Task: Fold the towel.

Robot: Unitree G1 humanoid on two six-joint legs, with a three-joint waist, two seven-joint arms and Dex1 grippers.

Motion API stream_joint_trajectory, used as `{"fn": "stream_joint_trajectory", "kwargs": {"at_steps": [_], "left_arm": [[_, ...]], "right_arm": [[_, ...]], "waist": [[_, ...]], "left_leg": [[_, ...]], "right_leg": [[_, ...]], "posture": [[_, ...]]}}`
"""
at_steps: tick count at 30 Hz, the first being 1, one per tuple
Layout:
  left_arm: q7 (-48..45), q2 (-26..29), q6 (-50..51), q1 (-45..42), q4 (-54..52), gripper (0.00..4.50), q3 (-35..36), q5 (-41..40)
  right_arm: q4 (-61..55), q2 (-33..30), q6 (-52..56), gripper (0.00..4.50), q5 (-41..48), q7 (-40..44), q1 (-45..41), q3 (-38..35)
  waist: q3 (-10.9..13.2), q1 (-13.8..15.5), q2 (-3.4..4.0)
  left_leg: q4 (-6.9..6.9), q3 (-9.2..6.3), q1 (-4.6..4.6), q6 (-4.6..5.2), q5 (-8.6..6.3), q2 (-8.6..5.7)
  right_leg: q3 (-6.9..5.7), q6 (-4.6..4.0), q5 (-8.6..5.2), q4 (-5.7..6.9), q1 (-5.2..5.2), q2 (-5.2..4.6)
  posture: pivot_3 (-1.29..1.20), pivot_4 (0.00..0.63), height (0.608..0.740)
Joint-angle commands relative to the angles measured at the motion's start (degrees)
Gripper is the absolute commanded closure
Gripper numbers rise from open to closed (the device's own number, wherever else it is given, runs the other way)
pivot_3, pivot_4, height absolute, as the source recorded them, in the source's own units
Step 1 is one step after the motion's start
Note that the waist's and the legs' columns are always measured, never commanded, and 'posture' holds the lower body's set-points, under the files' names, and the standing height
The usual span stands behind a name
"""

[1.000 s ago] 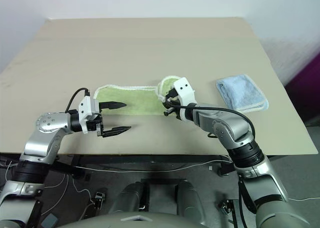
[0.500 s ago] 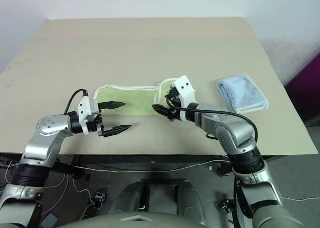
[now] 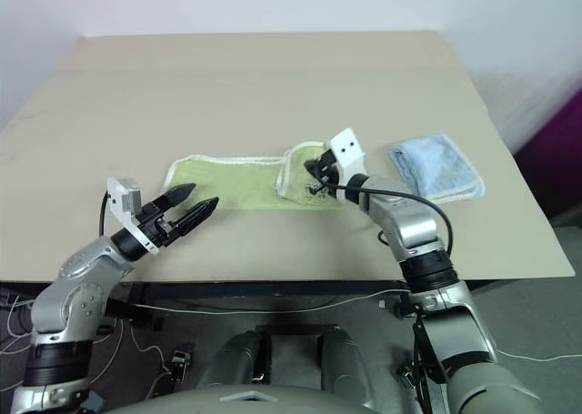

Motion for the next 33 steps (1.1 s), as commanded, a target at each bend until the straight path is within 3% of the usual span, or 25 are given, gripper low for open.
{"fn": "stream_joint_trajectory", "kwargs": {"at_steps": [1,5,17,33], "left_arm": [[5.4,-2.3,2.1,2.1,-4.5,0.00,2.7,-3.2],[13.2,-5.9,4.4,3.1,-7.3,0.00,3.5,-4.4],[28.1,-11.3,10.7,1.1,-5.4,0.00,9.8,-13.8],[39.3,-11.9,15.2,-9.4,6.0,0.00,12.3,-19.9]], "right_arm": [[7.9,1.5,-5.8,4.47,-5.2,0.9,-1.2,1.4],[9.4,2.1,-9.3,4.47,-6.4,2.4,-0.6,0.2],[-17.2,-1.9,-2.5,4.47,2.9,6.2,0.8,-10.7],[-21.3,-1.8,0.1,4.47,2.8,3.1,1.9,-12.6]], "waist": [[0.0,0.1,-0.01],[-0.1,0.2,-0.24],[-0.1,0.2,-0.22],[-0.1,1.6,-0.20]], "left_leg": [[0.03,0.00,0.00,0.00,0.00,-0.03],[0.05,-0.07,0.18,-0.02,-0.01,-0.03],[0.01,-0.07,0.05,-0.02,-0.01,-0.03],[0.05,-0.05,0.09,-0.04,0.00,-0.05]], "right_leg": [[-0.01,0.00,0.00,-0.01,0.02,-0.02],[-0.08,0.01,0.01,-0.02,0.26,-0.02],[-0.06,0.01,0.01,-0.04,0.12,-0.01],[-0.06,0.01,0.01,-0.03,0.17,0.00]], "posture": [[0.00,0.150,0.740],[0.00,0.150,0.740],[0.00,0.150,0.740],[0.00,0.150,0.740]]}}
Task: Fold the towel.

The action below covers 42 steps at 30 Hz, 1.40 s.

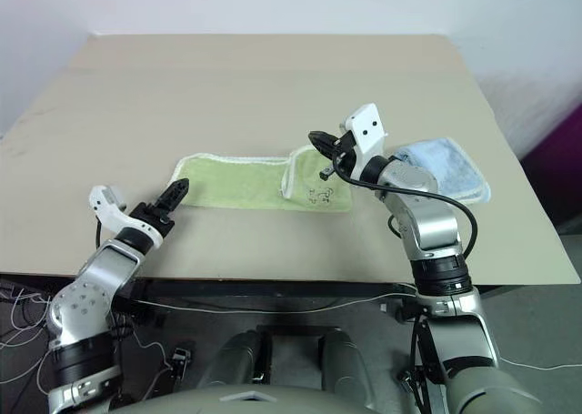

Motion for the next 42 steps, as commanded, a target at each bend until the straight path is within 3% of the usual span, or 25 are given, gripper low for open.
{"fn": "stream_joint_trajectory", "kwargs": {"at_steps": [1,4,7,16,19,25,34,39,42], "left_arm": [[1.7,0.2,1.1,-0.9,2.4,0.00,0.4,-0.1],[2.0,0.1,1.7,-1.2,2.9,0.00,0.0,0.0],[1.8,-0.1,1.2,-1.1,3.4,0.58,0.5,0.2],[1.5,-1.0,-0.6,-2.1,3.8,3.68,1.8,-1.0],[1.4,-1.0,-0.5,-2.1,3.7,4.45,1.8,-0.9],[0.6,0.5,-1.8,-3.8,5.0,4.45,3.8,-0.8],[-5.6,12.9,-5.6,-10.8,11.2,4.45,9.2,0.7],[-14.4,17.8,-5.7,-13.9,11.4,4.45,4.7,3.9],[-21.0,18.1,-5.7,-15.6,8.4,4.45,-2.4,6.9]], "right_arm": [[-4.3,-0.1,0.5,4.47,1.0,-0.7,0.4,-1.5],[-5.8,-0.4,1.1,4.47,1.1,-0.9,1.6,-1.5],[-7.1,-0.8,1.8,4.50,1.1,-1.2,2.9,-1.8],[-9.8,-1.5,2.8,4.50,1.2,-1.6,5.7,-1.6],[-10.3,-2.1,3.1,4.50,1.2,-1.2,6.4,-1.5],[-11.7,-4.0,3.6,4.50,1.3,0.8,8.2,-0.8],[-11.9,-7.6,3.3,4.50,1.1,1.3,11.2,-3.4],[-11.4,-10.9,2.5,4.50,0.8,2.5,14.0,-5.4],[-11.3,-11.2,2.2,4.50,0.7,2.4,14.7,-5.6]], "waist": [[0.0,0.2,0.00],[0.0,0.3,0.01],[0.0,0.2,0.02],[0.0,0.2,-0.01],[0.0,0.1,0.00],[0.0,0.1,-0.01],[0.0,0.0,-0.05],[0.0,0.3,-0.06],[0.1,0.2,-0.07]], "left_leg": [[0.00,0.00,0.00,0.00,0.00,-0.01],[0.01,-0.01,0.01,0.00,0.00,-0.03],[0.00,-0.01,0.02,0.00,0.00,-0.03],[-0.01,-0.01,-0.01,0.00,0.00,-0.03],[-0.03,-0.01,-0.01,0.00,0.00,-0.02],[-0.03,-0.01,-0.02,-0.01,0.00,-0.01],[-0.07,-0.01,-0.05,-0.01,0.00,-0.01],[-0.08,-0.02,-0.08,0.00,0.00,-0.04],[-0.08,-0.02,-0.08,0.00,0.00,-0.04]], "right_leg": [[0.00,0.00,0.00,0.00,0.01,-0.01],[-0.01,0.00,0.00,-0.01,0.04,-0.02],[-0.01,0.00,0.00,-0.01,0.05,-0.02],[-0.01,0.00,0.00,-0.05,0.03,-0.03],[-0.01,0.00,0.00,-0.04,0.00,-0.02],[-0.01,0.00,0.00,-0.05,0.00,-0.01],[-0.01,0.00,0.00,-0.09,-0.06,-0.01],[-0.04,0.00,0.00,-0.15,-0.03,-0.05],[-0.04,0.00,0.00,-0.14,-0.03,-0.06]], "posture": [[0.00,0.150,0.740],[0.00,0.150,0.740],[0.00,0.150,0.740],[0.00,0.150,0.740],[0.00,0.150,0.740],[0.00,0.150,0.740],[0.00,0.150,0.740],[0.00,0.150,0.740],[0.00,0.150,0.740]]}}
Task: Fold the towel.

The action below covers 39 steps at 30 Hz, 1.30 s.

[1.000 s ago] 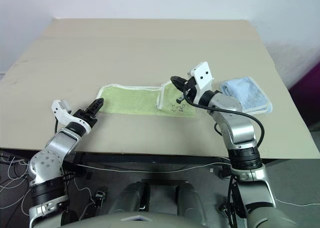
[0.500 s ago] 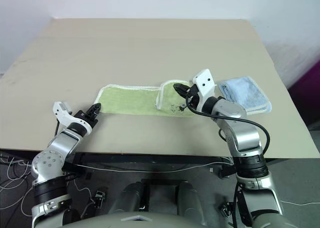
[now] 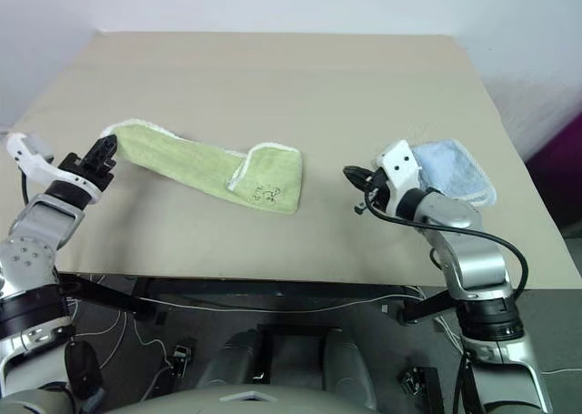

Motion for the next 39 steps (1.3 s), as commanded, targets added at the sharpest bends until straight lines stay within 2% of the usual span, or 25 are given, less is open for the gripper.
{"fn": "stream_joint_trajectory", "kwargs": {"at_steps": [1,6,12,18,25,29,36,39], "left_arm": [[-8.0,0.7,-0.8,-2.7,-5.9,4.45,-8.9,3.9],[-17.3,0.0,-3.8,-6.4,-10.6,4.45,-26.4,15.0],[-24.2,-2.5,-7.8,-9.5,-12.7,4.45,-41.2,26.1],[-25.3,-5.0,-8.2,-10.6,-10.3,4.45,-46.7,32.8],[-26.8,-7.1,-7.2,-10.0,-8.8,4.45,-46.3,34.8],[-28.5,-7.6,-5.2,-9.4,-10.3,3.48,-43.2,31.3],[-31.3,-4.3,-2.0,-5.7,-14.9,1.14,-38.3,27.4],[-28.2,-4.5,-2.2,-5.6,-13.9,0.20,-33.5,26.6]], "right_arm": [[-1.6,-0.4,-1.7,4.50,0.1,0.1,0.0,-1.3],[-1.8,0.4,-1.9,4.50,-0.2,-0.7,0.2,-0.9],[-2.6,0.7,-2.2,4.50,-0.7,-2.3,1.1,-1.3],[-3.8,0.5,-2.0,4.50,-0.6,-3.6,2.8,-2.0],[-4.7,0.5,-1.9,4.50,-0.5,-4.3,3.6,-2.0],[-4.2,0.4,-2.0,4.50,-0.7,-4.3,2.9,-1.7],[-3.5,0.9,-2.0,4.50,-0.7,-4.4,0.9,-1.3],[-3.3,2.4,-1.1,4.50,0.2,-5.2,-1.3,-1.3]], "waist": [[0.0,0.0,0.00],[0.0,-0.1,0.00],[0.0,-0.3,0.01],[0.0,-0.1,0.01],[0.0,-0.2,0.01],[0.0,-0.1,0.00],[0.0,-0.4,0.02],[0.0,-0.2,0.02]], "left_leg": [[0.00,0.00,0.00,0.00,0.00,0.00],[-0.03,0.01,-0.01,0.00,0.00,0.00],[-0.08,0.03,-0.01,0.00,0.00,0.03],[-0.07,0.03,-0.01,0.00,0.00,0.02],[-0.04,0.03,-0.02,0.01,0.00,0.03],[-0.02,0.03,-0.02,0.01,0.00,0.02],[-0.03,0.02,-0.01,0.01,0.00,0.05],[-0.02,0.02,-0.01,0.01,0.00,0.05]], "right_leg": [[0.00,0.00,0.00,0.00,0.00,0.00],[0.02,0.00,0.00,-0.02,-0.01,0.01],[0.06,0.00,0.00,-0.01,-0.05,0.04],[0.06,0.00,0.00,-0.02,-0.03,0.04],[0.05,0.01,0.00,-0.01,-0.03,0.07],[0.05,0.01,0.00,-0.01,-0.02,0.06],[0.05,0.01,-0.01,0.00,-0.03,0.06],[0.05,0.01,0.00,0.01,-0.04,0.06]], "posture": [[0.00,0.150,0.740],[0.00,0.150,0.740],[0.00,0.150,0.740],[0.00,0.150,0.740],[0.00,0.150,0.740],[0.00,0.150,0.740],[0.00,0.150,0.740],[0.00,0.150,0.740]]}}
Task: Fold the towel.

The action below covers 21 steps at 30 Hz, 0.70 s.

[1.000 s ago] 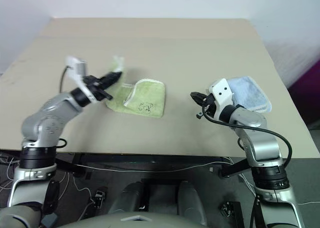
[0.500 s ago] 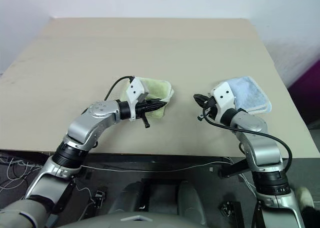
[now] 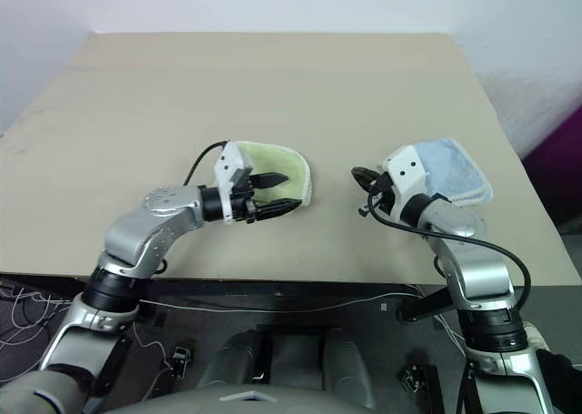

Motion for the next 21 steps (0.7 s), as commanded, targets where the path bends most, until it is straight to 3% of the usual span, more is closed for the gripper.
{"fn": "stream_joint_trajectory", "kwargs": {"at_steps": [1,3,6,15,21], "left_arm": [[4.3,-1.0,-1.2,-1.6,0.0,0.20,7.2,-1.3],[7.7,-1.6,-4.0,-3.4,4.0,0.45,9.6,1.2],[8.9,-1.1,-8.9,-5.3,9.2,1.31,8.7,6.0],[3.6,-2.2,-15.8,-5.4,20.5,4.35,4.3,11.1],[2.5,-2.1,-17.3,-4.8,26.8,4.35,1.8,15.3]], "right_arm": [[-1.4,2.4,0.5,4.50,1.6,-1.2,-3.5,-0.5],[-1.6,4.6,1.5,4.50,2.0,-1.4,-5.8,1.3],[-0.5,8.0,2.6,4.50,1.4,-2.1,-8.9,4.1],[13.2,16.7,1.4,4.50,-2.0,-0.9,-12.3,12.7],[20.8,18.8,1.1,4.50,-5.1,-1.4,-11.8,15.6]], "waist": [[0.0,0.1,-0.01],[0.0,0.2,-0.01],[0.0,0.2,-0.01],[0.0,0.1,-0.01],[0.0,-0.1,0.00]], "left_leg": [[0.02,0.00,0.00,0.00,0.00,0.00],[0.04,0.00,0.00,0.00,0.00,-0.01],[0.04,-0.01,0.00,0.00,0.00,-0.02],[0.03,0.00,-0.05,-0.01,0.01,-0.07],[0.03,0.00,-0.06,-0.02,0.01,-0.06]], "right_leg": [[0.00,0.00,0.00,0.00,0.00,0.00],[-0.01,0.00,0.00,0.01,0.02,-0.01],[-0.03,0.00,0.00,0.01,0.01,0.01],[-0.05,0.00,0.00,0.01,-0.06,0.02],[-0.04,0.00,0.00,0.08,-0.13,0.02]], "posture": [[0.00,0.150,0.740],[0.00,0.150,0.740],[0.00,0.150,0.740],[0.00,0.150,0.740],[0.00,0.150,0.740]]}}
